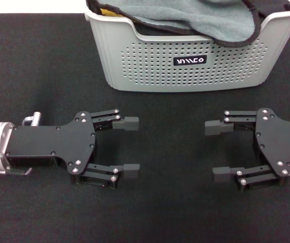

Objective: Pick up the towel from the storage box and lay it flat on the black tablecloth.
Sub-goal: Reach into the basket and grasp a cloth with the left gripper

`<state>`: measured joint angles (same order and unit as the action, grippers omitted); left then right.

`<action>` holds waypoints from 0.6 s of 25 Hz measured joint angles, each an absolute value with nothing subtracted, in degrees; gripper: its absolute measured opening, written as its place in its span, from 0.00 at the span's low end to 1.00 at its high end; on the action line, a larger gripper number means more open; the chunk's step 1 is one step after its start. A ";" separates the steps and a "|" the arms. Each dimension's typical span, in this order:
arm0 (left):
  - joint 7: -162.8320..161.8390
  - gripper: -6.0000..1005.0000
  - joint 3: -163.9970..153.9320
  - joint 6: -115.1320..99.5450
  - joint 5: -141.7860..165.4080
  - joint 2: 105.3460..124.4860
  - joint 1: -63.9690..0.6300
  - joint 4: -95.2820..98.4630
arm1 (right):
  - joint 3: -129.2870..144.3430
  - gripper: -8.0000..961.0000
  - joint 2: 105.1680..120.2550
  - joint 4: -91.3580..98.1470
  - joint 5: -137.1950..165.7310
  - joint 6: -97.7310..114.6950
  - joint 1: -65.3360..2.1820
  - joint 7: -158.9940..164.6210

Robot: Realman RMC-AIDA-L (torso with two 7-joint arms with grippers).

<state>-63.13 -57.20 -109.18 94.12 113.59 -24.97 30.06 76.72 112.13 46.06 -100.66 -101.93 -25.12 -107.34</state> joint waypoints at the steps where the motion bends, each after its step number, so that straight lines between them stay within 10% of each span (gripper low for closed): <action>1: -63.10 0.88 -57.21 -109.16 94.10 113.60 -24.96 30.06 | 76.72 0.80 112.16 46.05 -100.65 -101.90 -25.13 -107.34; 15: -58.85 0.88 -46.92 -108.97 93.07 116.23 -24.72 29.80 | 75.63 0.80 112.35 45.44 -100.65 -101.44 -25.07 -108.09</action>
<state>-58.85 -46.92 -108.97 93.07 116.23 -24.72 29.80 75.63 112.35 45.44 -100.65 -101.44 -25.07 -108.09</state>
